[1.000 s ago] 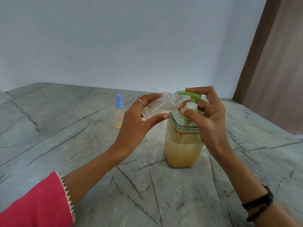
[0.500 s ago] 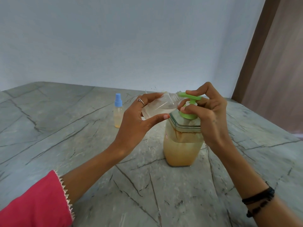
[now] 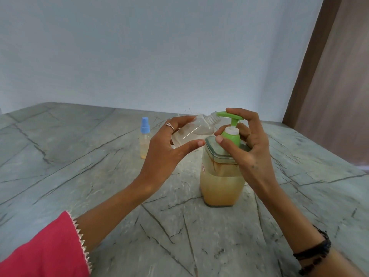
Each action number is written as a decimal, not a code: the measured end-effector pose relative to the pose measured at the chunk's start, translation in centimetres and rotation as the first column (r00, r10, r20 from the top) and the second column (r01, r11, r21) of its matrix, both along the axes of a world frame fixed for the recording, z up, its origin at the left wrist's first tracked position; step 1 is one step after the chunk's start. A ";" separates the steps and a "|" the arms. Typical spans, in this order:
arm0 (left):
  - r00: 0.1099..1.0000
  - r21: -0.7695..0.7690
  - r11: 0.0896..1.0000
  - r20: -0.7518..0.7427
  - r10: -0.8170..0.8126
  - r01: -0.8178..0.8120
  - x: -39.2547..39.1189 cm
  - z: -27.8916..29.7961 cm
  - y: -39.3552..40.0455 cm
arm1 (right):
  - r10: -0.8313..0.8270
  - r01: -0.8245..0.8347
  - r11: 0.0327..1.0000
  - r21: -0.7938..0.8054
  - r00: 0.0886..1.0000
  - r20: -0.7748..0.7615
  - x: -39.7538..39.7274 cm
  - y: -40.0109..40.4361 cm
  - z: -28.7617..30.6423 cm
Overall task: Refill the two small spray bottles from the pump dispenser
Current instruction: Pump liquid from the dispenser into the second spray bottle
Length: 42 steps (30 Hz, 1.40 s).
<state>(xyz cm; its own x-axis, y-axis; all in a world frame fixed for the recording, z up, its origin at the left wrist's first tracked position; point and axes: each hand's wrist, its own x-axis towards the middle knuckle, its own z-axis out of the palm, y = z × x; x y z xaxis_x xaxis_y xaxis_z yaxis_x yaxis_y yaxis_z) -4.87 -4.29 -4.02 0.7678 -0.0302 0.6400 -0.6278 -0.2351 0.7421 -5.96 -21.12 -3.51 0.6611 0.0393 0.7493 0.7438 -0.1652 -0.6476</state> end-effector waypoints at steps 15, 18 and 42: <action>1.000 0.021 1.000 0.014 -0.007 0.006 -0.4 0.3 -0.2 | 0.029 -0.025 0.994 0.109 0.999 -0.035 -0.1 0.1 0.9; 1.000 0.013 1.000 0.018 0.002 -0.002 -0.2 0.3 -0.2 | 0.044 -0.043 0.996 0.084 0.999 -0.009 -0.2 0.2 0.7; 1.000 -0.003 1.000 -0.009 -0.004 0.004 -0.3 -0.1 -0.2 | 0.040 -0.037 0.994 0.100 0.999 -0.034 -0.4 0.3 0.8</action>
<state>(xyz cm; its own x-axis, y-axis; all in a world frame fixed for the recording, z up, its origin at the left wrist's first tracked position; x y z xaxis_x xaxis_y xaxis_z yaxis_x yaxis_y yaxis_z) -5.18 -4.50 -4.07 0.7735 -0.0314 0.6330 -0.6219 -0.2299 0.7486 -6.37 -20.86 -2.69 0.6869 -0.0082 0.7267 0.7245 -0.0707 -0.6856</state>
